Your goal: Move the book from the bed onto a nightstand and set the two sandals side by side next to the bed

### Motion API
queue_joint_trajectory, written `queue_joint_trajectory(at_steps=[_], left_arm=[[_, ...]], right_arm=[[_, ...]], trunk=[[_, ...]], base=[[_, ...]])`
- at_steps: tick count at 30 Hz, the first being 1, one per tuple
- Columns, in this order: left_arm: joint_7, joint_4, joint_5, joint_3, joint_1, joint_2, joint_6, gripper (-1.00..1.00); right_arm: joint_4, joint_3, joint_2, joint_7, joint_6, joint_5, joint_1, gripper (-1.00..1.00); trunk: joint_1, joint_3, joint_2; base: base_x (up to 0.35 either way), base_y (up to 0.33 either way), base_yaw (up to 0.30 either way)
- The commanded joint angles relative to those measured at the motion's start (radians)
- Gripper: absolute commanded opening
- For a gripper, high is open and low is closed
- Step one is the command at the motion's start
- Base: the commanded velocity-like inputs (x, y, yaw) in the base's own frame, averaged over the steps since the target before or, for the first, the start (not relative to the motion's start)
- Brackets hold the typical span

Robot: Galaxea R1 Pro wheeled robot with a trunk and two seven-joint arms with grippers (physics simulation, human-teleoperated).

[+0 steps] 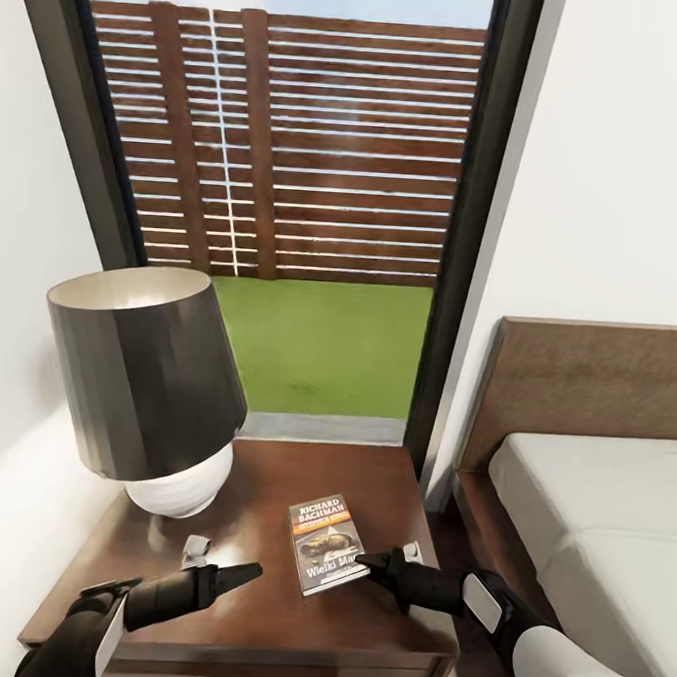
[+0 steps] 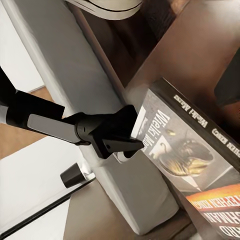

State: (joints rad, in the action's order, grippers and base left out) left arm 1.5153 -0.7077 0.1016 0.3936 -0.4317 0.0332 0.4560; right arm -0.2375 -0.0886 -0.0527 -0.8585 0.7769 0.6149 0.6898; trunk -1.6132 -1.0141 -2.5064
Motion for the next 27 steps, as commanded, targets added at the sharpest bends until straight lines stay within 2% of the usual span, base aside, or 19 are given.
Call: queue_joint_trajectory(at_steps=[1,11,19,27], left_arm=[[0.008,-0.001,0.01,0.005,-0.001,-0.001,0.01,1.0],[0.008,0.001,0.01,0.004,-0.001,-0.001,0.011,1.0],[0.009,0.001,0.01,0.006,-0.001,0.0,0.012,1.0],[0.008,0.001,0.01,0.007,-0.001,0.0,0.012,1.0]], right_arm=[[0.0,-0.008,-0.001,-0.001,0.004,0.009,0.001,-1.0],[0.0,-0.008,-0.001,-0.001,0.004,0.009,0.001,-1.0],[0.0,-0.008,-0.001,-0.001,0.004,0.009,0.001,-1.0],[0.0,-0.008,-0.001,-0.001,0.004,0.009,0.001,-1.0]], trunk=[[0.0,-0.001,0.0],[0.0,-0.001,0.0],[0.0,-0.001,0.0],[-0.003,-0.028,-0.002]], base=[[0.035,0.0,0.0],[0.152,0.0,0.0],[0.025,0.0,0.0],[0.0,0.0,0.0]])
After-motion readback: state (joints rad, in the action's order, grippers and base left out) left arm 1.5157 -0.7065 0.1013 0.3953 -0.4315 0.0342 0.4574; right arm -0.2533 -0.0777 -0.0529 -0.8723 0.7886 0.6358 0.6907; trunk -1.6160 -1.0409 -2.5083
